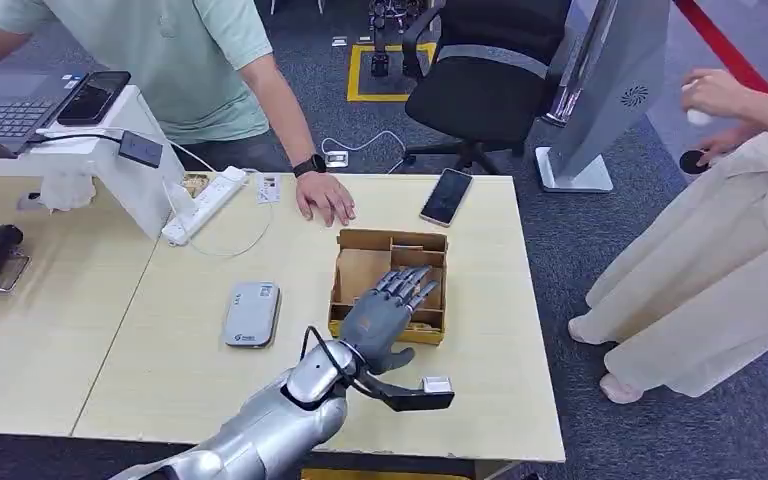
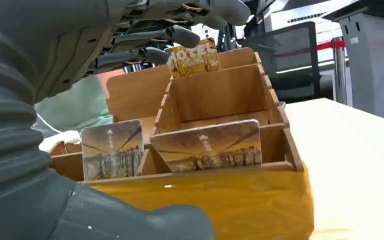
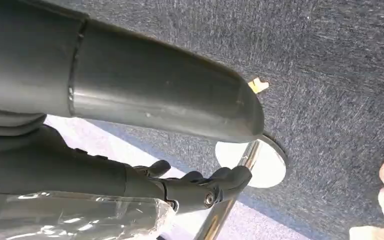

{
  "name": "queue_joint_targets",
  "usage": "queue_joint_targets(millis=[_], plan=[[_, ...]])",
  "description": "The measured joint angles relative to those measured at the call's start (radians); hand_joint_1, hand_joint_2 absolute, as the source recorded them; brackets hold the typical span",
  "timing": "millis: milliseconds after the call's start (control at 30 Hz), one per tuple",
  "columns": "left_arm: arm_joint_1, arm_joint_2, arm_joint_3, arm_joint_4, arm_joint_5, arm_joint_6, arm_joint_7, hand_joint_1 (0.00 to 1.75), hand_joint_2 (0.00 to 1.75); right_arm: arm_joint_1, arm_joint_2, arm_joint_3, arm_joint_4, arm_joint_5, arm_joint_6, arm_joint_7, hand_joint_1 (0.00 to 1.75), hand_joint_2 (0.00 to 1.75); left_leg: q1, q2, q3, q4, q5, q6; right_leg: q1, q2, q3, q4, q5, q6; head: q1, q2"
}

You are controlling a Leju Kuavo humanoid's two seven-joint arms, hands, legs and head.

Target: Pass the card to the sensor for recognition and then transmit it.

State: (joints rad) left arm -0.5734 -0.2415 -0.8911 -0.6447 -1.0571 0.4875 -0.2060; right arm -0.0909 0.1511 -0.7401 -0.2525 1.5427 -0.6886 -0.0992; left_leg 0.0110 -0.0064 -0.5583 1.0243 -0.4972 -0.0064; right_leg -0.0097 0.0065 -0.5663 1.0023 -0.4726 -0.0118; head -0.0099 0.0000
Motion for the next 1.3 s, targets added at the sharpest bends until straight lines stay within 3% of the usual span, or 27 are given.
queue_joint_targets(millis=[900, 1133, 1300], plan=[[0.001, 0.001, -0.010, 0.061, 0.004, -0.040, 0.000, 0.00, 1.75, -0.001, -0.003, 0.004, 0.000, -0.005, 0.000, -0.006, 0.00, 0.00, 0.000, 0.000, 0.000, 0.000, 0.000, 0.000, 0.000, 0.000, 0.000, 0.000, 0.000, 0.000, 0.000, 0.000], [0.001, 0.003, -0.011, 0.065, 0.000, -0.026, 0.000, 0.00, 1.75, -0.001, -0.005, 0.005, 0.000, -0.019, 0.000, -0.006, 0.00, 0.00, 0.000, 0.000, 0.000, 0.000, 0.000, 0.000, 0.000, 0.000, 0.000, 0.000, 0.000, 0.000, 0.000, 0.000], [-0.001, 0.003, -0.011, 0.065, -0.007, 0.021, 0.006, 0.00, 1.75, -0.001, -0.006, 0.005, 0.000, -0.018, 0.000, -0.005, 0.00, 0.00, 0.000, 0.000, 0.000, 0.000, 0.000, 0.000, 0.000, 0.000, 0.000, 0.000, 0.000, 0.000, 0.000, 0.000]])
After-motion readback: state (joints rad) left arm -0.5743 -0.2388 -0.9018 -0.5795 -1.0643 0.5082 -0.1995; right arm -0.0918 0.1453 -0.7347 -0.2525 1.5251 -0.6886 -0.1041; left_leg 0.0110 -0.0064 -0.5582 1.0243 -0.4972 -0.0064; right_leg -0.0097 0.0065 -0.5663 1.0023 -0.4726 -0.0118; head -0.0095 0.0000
